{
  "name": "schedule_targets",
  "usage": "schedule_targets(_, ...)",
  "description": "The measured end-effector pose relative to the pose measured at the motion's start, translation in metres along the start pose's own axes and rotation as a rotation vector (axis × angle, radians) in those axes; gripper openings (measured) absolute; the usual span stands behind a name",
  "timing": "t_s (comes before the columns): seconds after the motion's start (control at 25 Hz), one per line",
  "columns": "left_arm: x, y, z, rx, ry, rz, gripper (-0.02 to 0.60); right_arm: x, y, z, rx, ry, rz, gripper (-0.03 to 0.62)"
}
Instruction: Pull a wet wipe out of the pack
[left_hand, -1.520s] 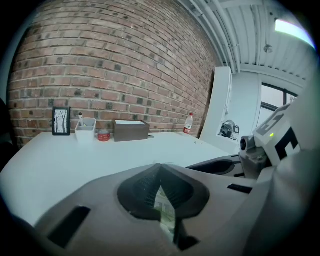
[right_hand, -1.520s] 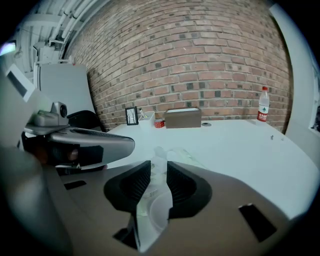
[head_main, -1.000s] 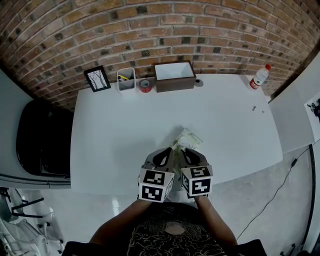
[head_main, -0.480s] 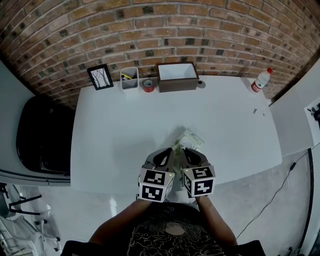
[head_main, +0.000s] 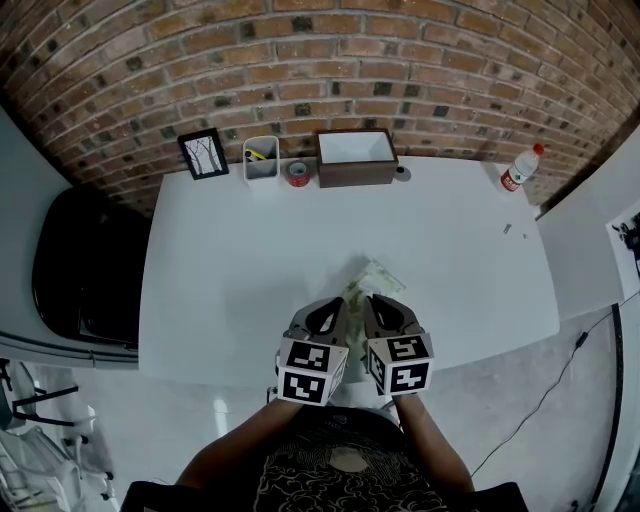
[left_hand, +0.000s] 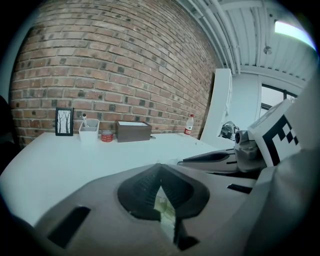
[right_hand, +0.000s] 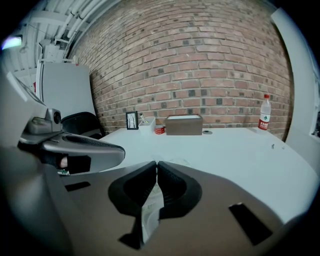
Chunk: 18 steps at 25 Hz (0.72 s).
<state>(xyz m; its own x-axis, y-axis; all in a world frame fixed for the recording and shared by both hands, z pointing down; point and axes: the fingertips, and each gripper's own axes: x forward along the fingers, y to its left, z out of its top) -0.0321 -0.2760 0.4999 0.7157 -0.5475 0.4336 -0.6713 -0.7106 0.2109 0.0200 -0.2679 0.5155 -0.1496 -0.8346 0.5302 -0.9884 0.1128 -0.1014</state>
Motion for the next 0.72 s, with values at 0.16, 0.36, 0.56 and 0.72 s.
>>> schedule_targets(0.16, -0.001, -0.001, 0.002, -0.009, -0.004, 0.010, 0.011, -0.005, 0.000, 0.009, -0.003, -0.024, 0.004, 0.021)
schedule_targets(0.36, -0.005, -0.006, 0.005, -0.018, -0.011, 0.022, 0.011, -0.015, 0.000, 0.022, -0.014, -0.057, 0.019, 0.021)
schedule_targets(0.56, -0.008, -0.012, 0.009, -0.026, -0.021, 0.042, 0.011, -0.024, 0.002, 0.029, -0.027, -0.072, 0.040, 0.021)
schedule_targets(0.72, -0.013, -0.019, 0.010, -0.034, -0.030, 0.059, 0.011, -0.036, 0.002, 0.031, -0.034, -0.086, 0.057, 0.021)
